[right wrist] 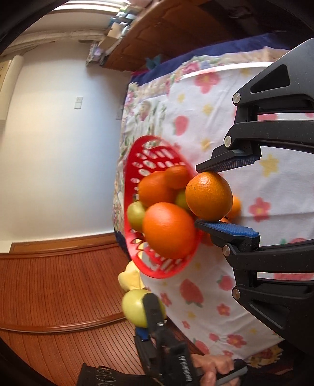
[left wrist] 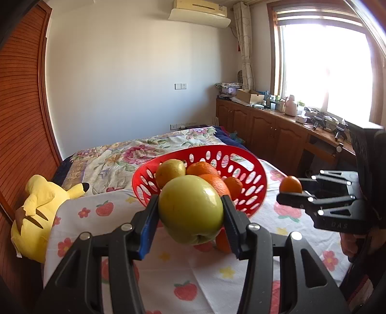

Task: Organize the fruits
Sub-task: 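Lower the tangerine into the basket with the right tool while the left tool carries the apple over it, then open the left tool to drop the green apple while the right tool releases the tangerine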

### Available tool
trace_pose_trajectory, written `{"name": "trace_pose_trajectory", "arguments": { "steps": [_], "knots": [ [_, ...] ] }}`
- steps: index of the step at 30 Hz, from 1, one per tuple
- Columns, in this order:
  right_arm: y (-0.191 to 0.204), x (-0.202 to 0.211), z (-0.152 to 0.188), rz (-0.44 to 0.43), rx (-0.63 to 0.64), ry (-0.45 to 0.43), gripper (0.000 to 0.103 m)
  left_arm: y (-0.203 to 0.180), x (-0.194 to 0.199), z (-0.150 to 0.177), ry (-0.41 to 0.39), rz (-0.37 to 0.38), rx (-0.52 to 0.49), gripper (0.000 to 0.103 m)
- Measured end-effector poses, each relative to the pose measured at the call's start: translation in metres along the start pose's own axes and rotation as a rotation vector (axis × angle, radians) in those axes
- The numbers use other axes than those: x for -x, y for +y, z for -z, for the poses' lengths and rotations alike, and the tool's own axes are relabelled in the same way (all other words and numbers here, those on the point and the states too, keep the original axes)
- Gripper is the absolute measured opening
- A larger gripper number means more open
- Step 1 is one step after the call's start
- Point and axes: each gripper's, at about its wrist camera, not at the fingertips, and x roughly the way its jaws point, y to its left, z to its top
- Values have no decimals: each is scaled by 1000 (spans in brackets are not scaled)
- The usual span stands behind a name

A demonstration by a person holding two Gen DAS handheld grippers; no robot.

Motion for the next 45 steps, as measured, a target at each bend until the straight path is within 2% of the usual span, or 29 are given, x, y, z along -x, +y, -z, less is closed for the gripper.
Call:
{"name": "trace_pose_trajectory", "arguments": {
  "steps": [7,19,32,45],
  "knots": [
    [1,-36,-23,-33,27,14,39,19,-32,-9,30,-8,13,49],
    [0,-75,-21,-79,31,67,39,34,-74,-15,63,-13,32,49],
    [-2,-67,-19,-69,26,41,42,33,-90,-13,86,-25,23,49],
    [-3,-57,-15,-57,19,32,42,28,-82,-10,67,-44,12,49]
  ]
}}
